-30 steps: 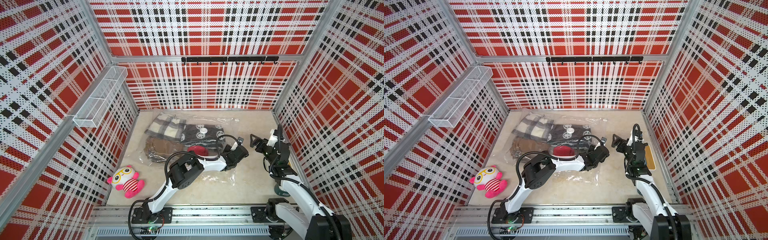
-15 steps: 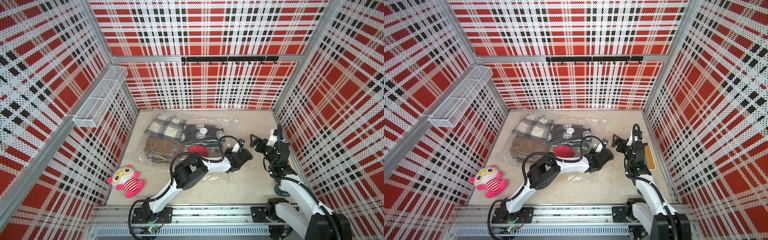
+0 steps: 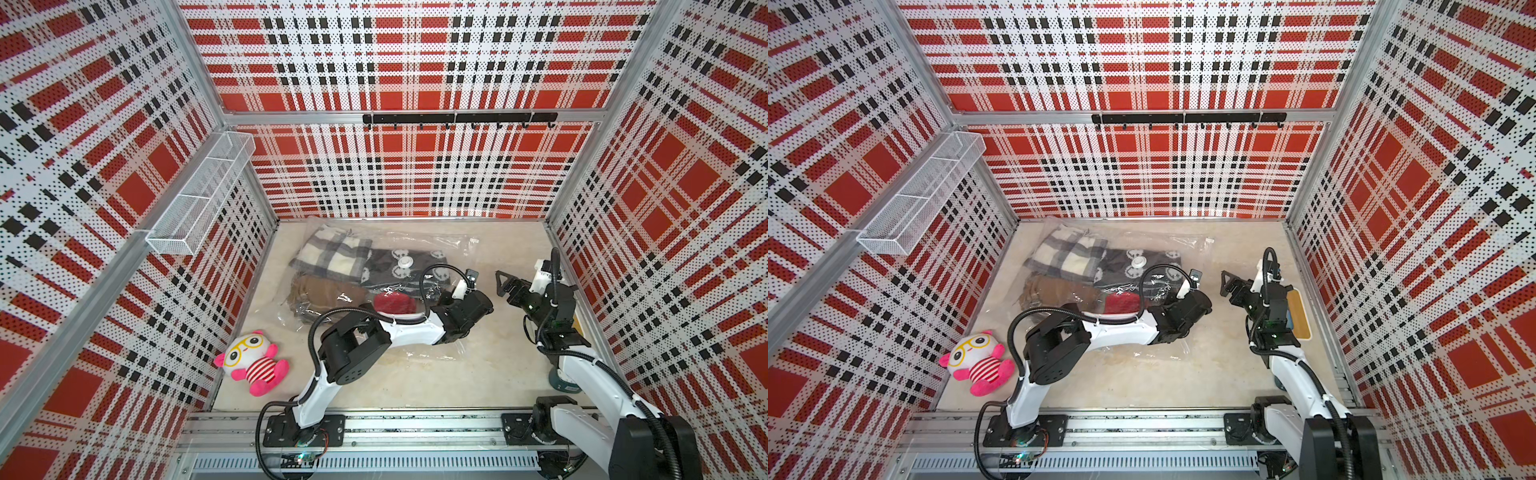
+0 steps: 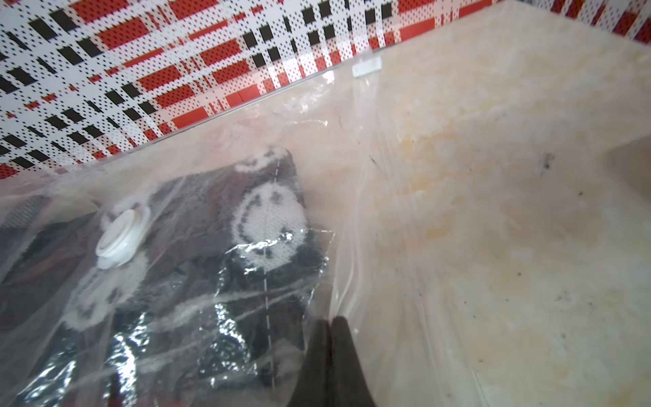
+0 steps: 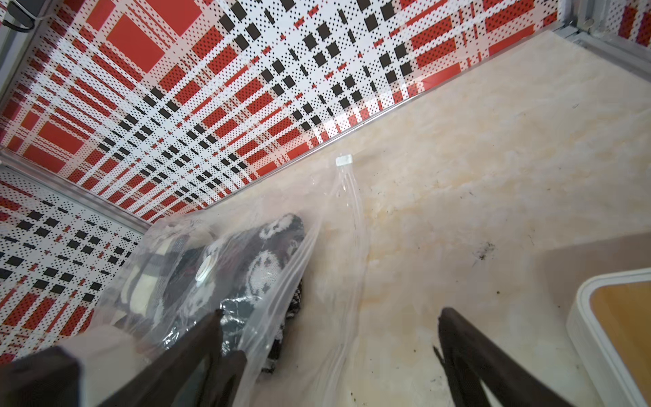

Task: Take the scarf out of the vacuum bag
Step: Open the vacuum bag at the center of the board, then take out the scarf from the vacuum bag.

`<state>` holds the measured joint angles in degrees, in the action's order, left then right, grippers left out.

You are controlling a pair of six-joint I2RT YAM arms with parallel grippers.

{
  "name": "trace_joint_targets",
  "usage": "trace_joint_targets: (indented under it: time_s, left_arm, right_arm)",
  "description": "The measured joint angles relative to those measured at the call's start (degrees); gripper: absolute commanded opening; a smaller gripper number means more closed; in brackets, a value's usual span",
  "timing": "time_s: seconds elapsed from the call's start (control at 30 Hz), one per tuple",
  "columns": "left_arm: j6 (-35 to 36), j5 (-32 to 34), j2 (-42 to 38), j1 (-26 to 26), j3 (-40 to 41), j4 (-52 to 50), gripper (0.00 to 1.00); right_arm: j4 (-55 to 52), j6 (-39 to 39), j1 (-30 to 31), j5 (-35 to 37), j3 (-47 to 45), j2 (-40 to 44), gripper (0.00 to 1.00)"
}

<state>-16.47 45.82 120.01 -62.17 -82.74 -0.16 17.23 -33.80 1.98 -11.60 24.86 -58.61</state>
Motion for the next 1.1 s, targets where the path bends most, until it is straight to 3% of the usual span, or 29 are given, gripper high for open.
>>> trace_joint_targets:
  time_s: [0.6, 0.8, 1.1]
  left_arm:
    - [0.0, 0.1, -13.7, 2.3, 10.5, 5.2, 0.0]
    - [0.0, 1.0, -18.3, 2.2, 12.9, 7.0, 0.0]
    - [0.0, 1.6, -19.7, 2.1, 17.1, 8.6, 0.0]
  right_arm:
    - [5.2, -1.4, 11.2, -0.4, 3.9, -11.6, 0.91]
    - [8.9, -2.2, 15.7, -2.2, 8.6, -22.0, 0.81]
    - [12.2, -3.9, 16.2, -3.9, 21.8, -41.3, 0.83]
